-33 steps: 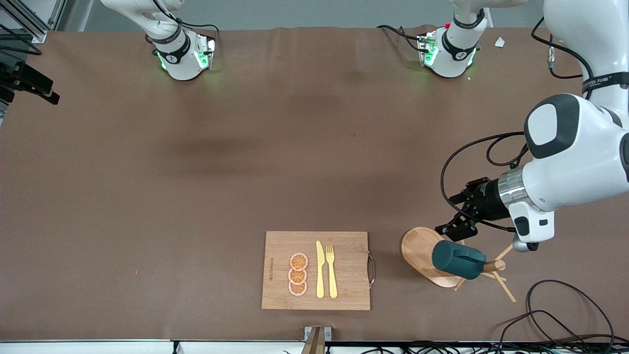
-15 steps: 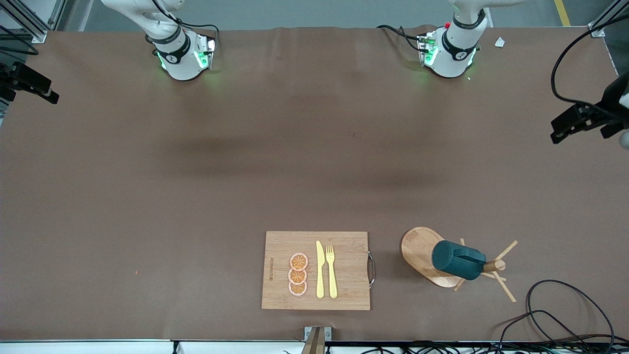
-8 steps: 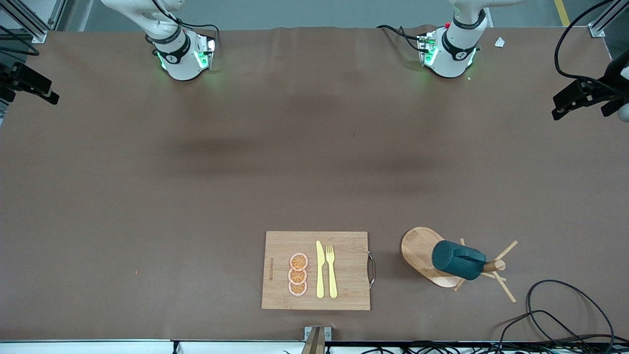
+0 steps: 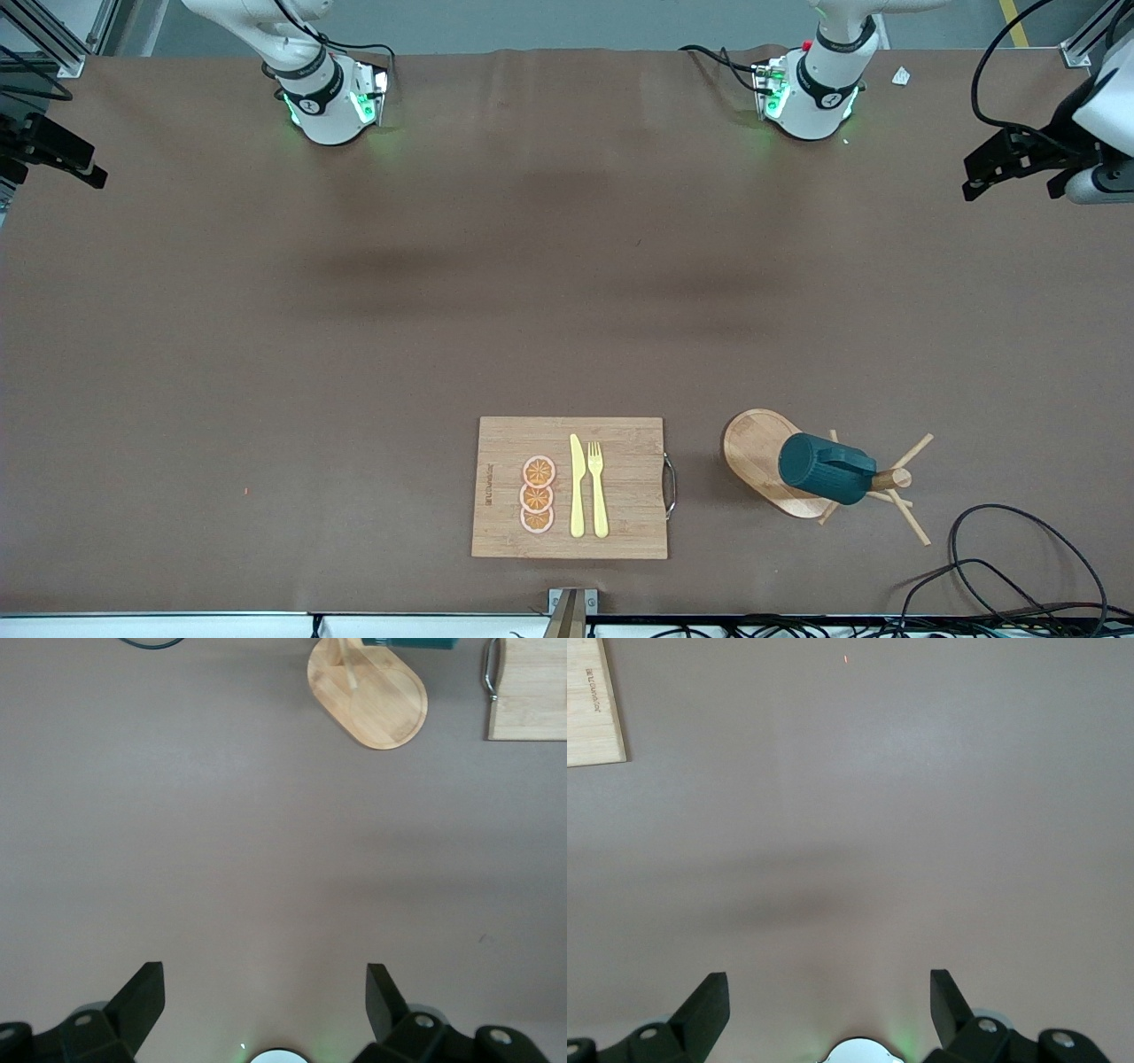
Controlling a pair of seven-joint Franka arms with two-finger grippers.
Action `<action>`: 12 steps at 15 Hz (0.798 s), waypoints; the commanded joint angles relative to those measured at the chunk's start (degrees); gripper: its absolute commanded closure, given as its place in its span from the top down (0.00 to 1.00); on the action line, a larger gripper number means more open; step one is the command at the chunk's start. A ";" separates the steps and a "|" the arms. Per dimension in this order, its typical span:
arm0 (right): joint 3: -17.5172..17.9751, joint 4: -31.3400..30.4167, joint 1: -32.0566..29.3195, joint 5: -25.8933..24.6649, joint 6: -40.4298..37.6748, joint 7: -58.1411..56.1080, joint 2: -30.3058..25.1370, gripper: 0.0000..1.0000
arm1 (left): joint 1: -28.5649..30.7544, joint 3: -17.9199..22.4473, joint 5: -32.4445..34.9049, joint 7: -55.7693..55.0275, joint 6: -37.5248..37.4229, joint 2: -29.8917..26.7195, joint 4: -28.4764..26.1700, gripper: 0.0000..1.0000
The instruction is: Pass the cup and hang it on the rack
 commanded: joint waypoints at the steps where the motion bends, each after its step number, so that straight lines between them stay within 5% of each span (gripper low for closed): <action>1: 0.65 0.09 -0.75 -0.69 0.13 -0.26 -0.14 1.00 | -0.76 0.07 -0.45 1.01 0.56 -0.83 -1.08 1.00; 12: 0.65 0.00 -0.83 -1.21 0.13 -0.35 -0.14 1.00 | -0.85 -2.30 -0.80 0.14 0.47 1.02 1.47 1.00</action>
